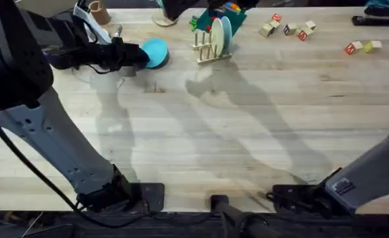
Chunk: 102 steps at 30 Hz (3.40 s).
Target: Pick up the plates from the table one by one and place each into a slot on the dish rack.
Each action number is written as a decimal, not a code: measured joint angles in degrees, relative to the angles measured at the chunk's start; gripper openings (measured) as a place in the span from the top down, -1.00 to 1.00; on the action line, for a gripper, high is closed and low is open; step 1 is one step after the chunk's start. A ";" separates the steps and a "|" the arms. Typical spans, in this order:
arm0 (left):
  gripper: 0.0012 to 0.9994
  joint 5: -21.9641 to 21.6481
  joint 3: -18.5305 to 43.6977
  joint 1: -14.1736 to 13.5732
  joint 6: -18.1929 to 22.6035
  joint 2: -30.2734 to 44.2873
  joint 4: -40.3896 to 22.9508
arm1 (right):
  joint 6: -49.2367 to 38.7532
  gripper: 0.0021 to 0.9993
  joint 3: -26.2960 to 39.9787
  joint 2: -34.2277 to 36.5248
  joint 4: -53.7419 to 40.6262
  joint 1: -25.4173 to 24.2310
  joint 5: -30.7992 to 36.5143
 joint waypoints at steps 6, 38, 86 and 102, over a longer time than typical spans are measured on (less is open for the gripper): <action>0.92 0.00 0.00 0.00 -0.01 0.00 0.00 | 0.00 -0.98 0.00 3.97 4.39 0.90 -0.57; 0.92 0.00 0.00 0.00 0.02 0.00 0.00 | 13.00 -0.99 0.00 25.46 24.62 1.21 -4.82; 0.92 0.35 0.00 0.15 0.18 0.00 0.20 | 24.98 0.94 0.33 32.93 37.26 1.21 -5.34; 0.92 -2.06 0.17 0.15 0.26 -1.19 -3.58 | 22.66 0.94 0.33 30.14 29.93 1.75 -4.99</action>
